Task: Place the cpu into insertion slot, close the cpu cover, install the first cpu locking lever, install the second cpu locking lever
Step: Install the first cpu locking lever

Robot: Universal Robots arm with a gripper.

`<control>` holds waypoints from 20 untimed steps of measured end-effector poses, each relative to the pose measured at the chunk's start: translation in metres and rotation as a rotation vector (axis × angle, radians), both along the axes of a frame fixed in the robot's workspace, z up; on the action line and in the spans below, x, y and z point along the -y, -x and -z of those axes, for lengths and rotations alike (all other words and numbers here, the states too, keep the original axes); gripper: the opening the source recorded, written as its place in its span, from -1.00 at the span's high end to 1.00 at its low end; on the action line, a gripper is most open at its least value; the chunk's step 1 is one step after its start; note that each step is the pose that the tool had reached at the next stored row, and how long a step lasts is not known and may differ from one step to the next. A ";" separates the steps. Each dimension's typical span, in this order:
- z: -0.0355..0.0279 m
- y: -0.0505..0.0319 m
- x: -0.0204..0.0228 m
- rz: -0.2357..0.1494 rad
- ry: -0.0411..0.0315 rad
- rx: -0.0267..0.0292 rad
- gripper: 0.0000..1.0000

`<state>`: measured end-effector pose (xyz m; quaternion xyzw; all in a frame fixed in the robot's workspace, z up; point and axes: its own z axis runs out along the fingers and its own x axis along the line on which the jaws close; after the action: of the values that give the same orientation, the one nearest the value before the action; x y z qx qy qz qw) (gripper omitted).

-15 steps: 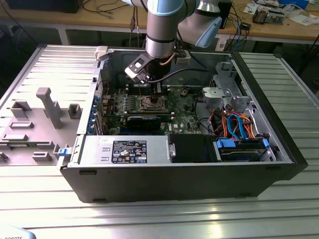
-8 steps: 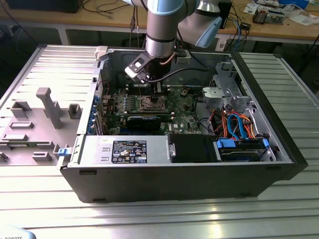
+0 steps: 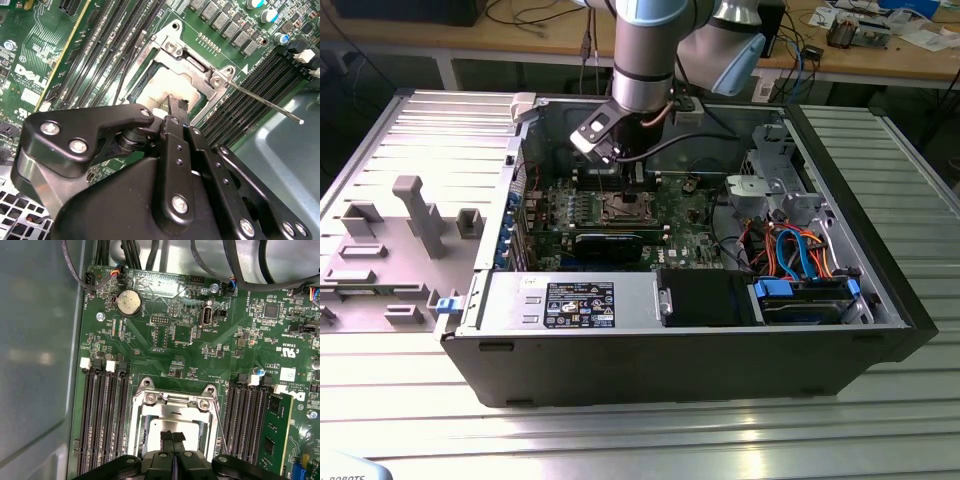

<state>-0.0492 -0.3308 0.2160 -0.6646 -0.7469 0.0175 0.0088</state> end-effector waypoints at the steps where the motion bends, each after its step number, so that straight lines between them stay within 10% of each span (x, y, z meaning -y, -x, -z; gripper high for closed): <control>1: -0.0006 0.0000 0.0000 0.000 0.0000 0.0000 0.79; 20: -0.0227 0.0000 0.0000 0.000 0.0000 0.0000 0.79</control>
<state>-0.0492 -0.3308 0.2386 -0.6646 -0.7469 0.0175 0.0088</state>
